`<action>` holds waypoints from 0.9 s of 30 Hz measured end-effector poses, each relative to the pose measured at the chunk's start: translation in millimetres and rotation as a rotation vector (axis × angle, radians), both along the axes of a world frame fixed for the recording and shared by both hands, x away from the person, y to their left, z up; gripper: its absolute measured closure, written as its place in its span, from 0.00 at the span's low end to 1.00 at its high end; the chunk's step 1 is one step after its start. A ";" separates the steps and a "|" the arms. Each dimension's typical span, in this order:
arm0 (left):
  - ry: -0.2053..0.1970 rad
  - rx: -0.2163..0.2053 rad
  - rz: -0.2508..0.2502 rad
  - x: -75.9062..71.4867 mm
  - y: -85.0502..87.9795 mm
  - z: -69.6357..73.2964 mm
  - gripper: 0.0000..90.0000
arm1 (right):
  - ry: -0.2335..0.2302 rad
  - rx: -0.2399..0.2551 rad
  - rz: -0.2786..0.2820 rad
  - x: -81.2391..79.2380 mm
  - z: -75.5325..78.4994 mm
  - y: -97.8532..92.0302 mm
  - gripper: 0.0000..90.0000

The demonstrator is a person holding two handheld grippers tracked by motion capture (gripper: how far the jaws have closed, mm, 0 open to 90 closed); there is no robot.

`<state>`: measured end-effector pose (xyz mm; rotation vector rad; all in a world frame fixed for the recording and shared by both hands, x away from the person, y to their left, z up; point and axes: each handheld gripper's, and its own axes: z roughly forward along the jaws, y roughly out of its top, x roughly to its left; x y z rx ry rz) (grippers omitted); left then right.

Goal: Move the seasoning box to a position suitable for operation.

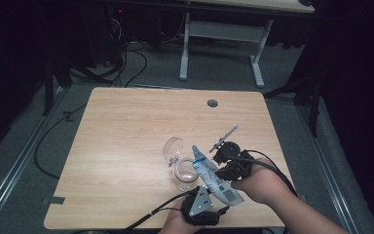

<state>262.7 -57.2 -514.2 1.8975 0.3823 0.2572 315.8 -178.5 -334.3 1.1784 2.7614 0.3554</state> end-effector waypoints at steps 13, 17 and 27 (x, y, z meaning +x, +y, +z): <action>-0.051 0.015 0.063 -9.2 -0.6 1.2 0.59 | 0.006 0.008 0.012 0.4 -0.6 6.8 1.00; -0.055 0.022 0.080 -11.6 1.3 2.3 0.62 | 0.004 0.012 0.020 1.1 -1.2 8.5 1.00; -0.059 0.004 0.079 -15.7 6.8 6.0 0.66 | -0.010 -0.007 0.050 3.9 -1.0 17.3 1.00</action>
